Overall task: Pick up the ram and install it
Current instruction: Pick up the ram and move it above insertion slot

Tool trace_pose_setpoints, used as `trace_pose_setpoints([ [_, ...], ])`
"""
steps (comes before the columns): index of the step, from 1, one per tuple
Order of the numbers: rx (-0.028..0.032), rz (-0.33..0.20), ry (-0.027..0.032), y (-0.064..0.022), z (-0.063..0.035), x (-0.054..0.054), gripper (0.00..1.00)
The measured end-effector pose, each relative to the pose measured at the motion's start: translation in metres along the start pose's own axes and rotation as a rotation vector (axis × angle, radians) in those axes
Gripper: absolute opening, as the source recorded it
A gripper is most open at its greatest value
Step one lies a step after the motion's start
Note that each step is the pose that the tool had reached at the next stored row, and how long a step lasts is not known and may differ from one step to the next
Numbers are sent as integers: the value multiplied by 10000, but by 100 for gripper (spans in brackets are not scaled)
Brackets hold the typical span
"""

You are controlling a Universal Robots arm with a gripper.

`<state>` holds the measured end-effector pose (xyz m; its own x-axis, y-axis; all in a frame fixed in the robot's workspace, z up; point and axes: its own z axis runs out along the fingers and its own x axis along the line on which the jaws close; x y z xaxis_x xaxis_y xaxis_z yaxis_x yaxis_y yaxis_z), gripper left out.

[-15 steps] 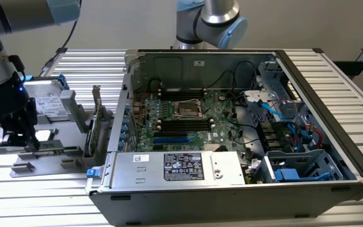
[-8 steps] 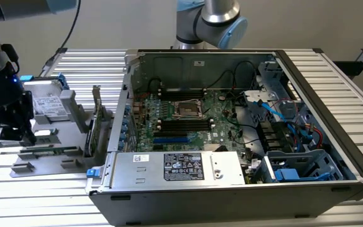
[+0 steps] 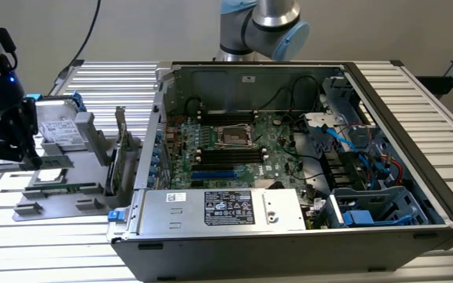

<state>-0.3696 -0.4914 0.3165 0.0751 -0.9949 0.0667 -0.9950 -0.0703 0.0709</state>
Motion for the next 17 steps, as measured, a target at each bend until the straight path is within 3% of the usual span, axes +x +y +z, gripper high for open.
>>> trace_pose_setpoints([
  [10,1,0,-1,-206,-459,24,15],
  [17,-20,-1,-2,-395,-613,27,15],
])
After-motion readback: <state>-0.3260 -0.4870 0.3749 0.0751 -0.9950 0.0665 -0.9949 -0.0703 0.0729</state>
